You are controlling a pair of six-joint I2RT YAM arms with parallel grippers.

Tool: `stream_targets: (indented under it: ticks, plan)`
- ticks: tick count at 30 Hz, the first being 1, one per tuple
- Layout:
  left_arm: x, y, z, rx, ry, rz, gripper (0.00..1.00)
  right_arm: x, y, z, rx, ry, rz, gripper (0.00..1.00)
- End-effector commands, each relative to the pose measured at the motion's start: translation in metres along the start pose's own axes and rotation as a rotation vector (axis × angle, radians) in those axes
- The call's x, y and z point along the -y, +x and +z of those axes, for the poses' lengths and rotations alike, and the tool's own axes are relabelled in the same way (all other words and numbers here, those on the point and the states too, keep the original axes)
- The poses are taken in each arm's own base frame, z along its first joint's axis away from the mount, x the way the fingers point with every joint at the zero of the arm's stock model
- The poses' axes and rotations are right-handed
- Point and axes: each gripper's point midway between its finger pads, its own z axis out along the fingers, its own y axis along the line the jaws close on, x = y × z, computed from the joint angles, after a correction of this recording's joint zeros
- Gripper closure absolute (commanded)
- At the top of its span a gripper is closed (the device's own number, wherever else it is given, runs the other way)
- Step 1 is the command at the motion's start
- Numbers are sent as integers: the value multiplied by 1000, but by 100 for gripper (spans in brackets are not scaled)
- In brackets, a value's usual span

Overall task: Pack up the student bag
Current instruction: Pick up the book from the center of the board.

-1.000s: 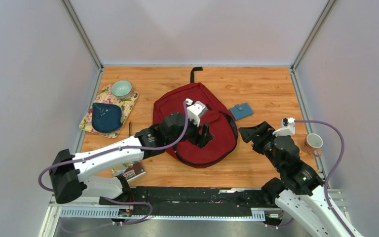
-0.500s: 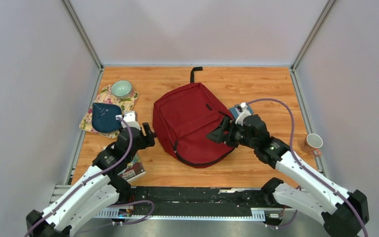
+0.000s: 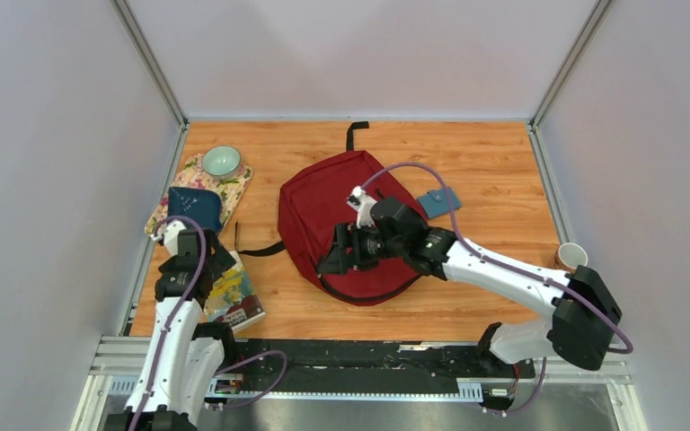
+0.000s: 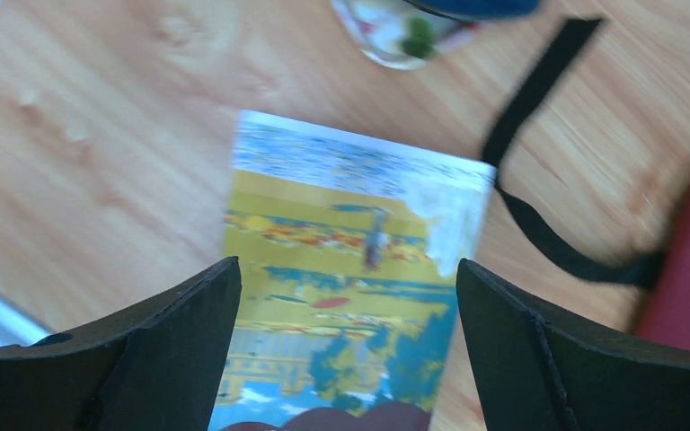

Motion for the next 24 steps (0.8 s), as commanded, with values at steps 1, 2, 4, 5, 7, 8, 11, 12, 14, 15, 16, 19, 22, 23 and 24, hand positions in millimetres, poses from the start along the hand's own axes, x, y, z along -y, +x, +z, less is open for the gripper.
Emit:
stream_targets:
  ticks: [1,2,4,5,7,8,11,12,14,15,16,19,22,23,24]
  plan:
    - [-37,-13,-5,7,-144,-118,3,-30,0,17,-45,-93,-69,18]
    - [-41,-12,-5,-6,-158,-125,3,-33,2,22,-60,-109,-75,18]
    - [-52,-10,-5,-20,-201,-133,3,-38,5,34,-91,-119,-82,18]
    - [-60,-8,-4,-30,-233,-148,1,-42,10,38,-111,-127,-85,18]
    - [-65,3,-1,-64,-246,-160,1,-44,11,50,-135,-126,-87,18]
    - [-62,8,1,-81,-226,-165,1,-45,14,53,-149,-130,-88,18]
    - [-52,20,9,-99,-163,-178,1,-46,20,69,-184,-132,-96,18]
    - [-50,20,9,-104,-153,-184,1,-47,22,72,-197,-134,-98,18]
    - [-38,23,9,-128,-89,-195,1,-46,25,83,-225,-139,-96,18]
    - [-33,25,12,-134,-62,-202,1,-45,26,86,-234,-135,-93,18]
    - [-29,29,14,-152,-39,-205,1,-44,26,90,-238,-133,-100,18]
    - [-14,48,16,-230,42,-238,1,-44,27,104,-251,-117,-119,18]
    - [-1,59,18,-270,113,-263,1,-39,32,118,-279,-83,-121,18]
    - [2,62,17,-277,130,-270,2,-36,31,123,-273,-67,-122,18]
    - [3,66,19,-283,141,-275,2,-32,33,130,-280,-54,-117,18]
